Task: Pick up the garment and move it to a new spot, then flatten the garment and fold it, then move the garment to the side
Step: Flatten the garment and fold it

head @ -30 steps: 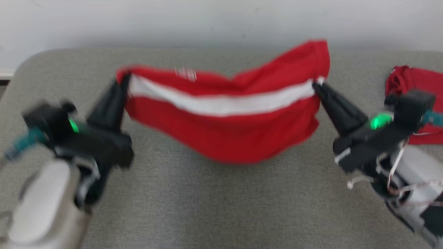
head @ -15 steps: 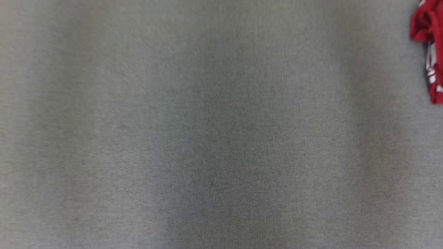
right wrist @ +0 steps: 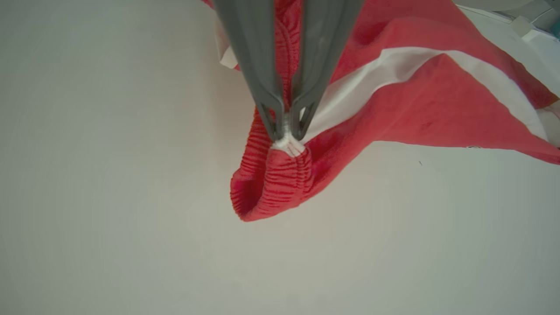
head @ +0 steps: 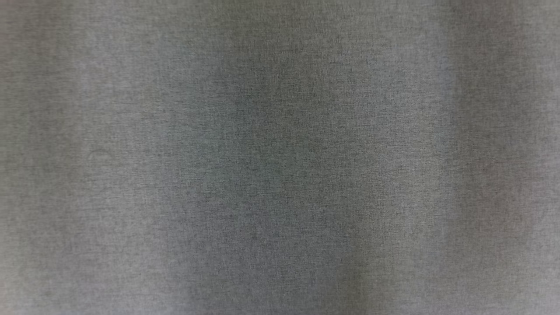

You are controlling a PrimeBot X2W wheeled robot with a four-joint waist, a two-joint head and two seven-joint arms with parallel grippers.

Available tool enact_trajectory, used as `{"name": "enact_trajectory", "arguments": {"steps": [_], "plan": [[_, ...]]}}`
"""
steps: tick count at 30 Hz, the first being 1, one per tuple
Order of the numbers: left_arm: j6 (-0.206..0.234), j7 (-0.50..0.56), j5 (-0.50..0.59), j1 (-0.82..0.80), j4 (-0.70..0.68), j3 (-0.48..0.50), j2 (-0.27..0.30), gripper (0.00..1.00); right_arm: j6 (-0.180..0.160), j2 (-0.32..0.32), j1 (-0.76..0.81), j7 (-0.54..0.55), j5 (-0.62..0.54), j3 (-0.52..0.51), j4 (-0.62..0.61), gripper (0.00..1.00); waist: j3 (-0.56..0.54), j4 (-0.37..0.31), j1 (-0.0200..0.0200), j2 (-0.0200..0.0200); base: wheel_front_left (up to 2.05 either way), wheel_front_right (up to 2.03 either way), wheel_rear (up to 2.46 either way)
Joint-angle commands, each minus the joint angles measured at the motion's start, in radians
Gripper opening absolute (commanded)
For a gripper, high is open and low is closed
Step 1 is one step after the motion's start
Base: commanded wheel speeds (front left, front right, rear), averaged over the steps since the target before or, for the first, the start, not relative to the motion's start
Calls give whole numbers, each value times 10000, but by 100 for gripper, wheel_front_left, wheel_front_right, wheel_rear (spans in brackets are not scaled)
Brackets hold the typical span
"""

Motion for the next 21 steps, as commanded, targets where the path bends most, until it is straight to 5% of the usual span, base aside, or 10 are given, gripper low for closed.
{"name": "enact_trajectory", "arguments": {"steps": [1,9,16,21], "plan": [[12,-141,-198,332,47,-128,116,0,3,51,248,-104,108,89,-5,0,122,-65,-5,-3,0,0,0],[12,-488,-1070,2858,-891,-859,778,0,3,-201,2471,-614,958,1029,-1201,0,-488,-214,-5,-3,0,0,0],[16,-494,-786,6047,-2513,496,1169,0,3,-828,5038,-1082,1601,1777,-2741,0,-1339,-402,-5,-3,0,0,0],[290,-487,-140,9151,-4141,1989,810,0,3,-1440,7327,-1372,1876,2095,-3982,0,-2125,-426,-5,-3,0,0,0]]}}
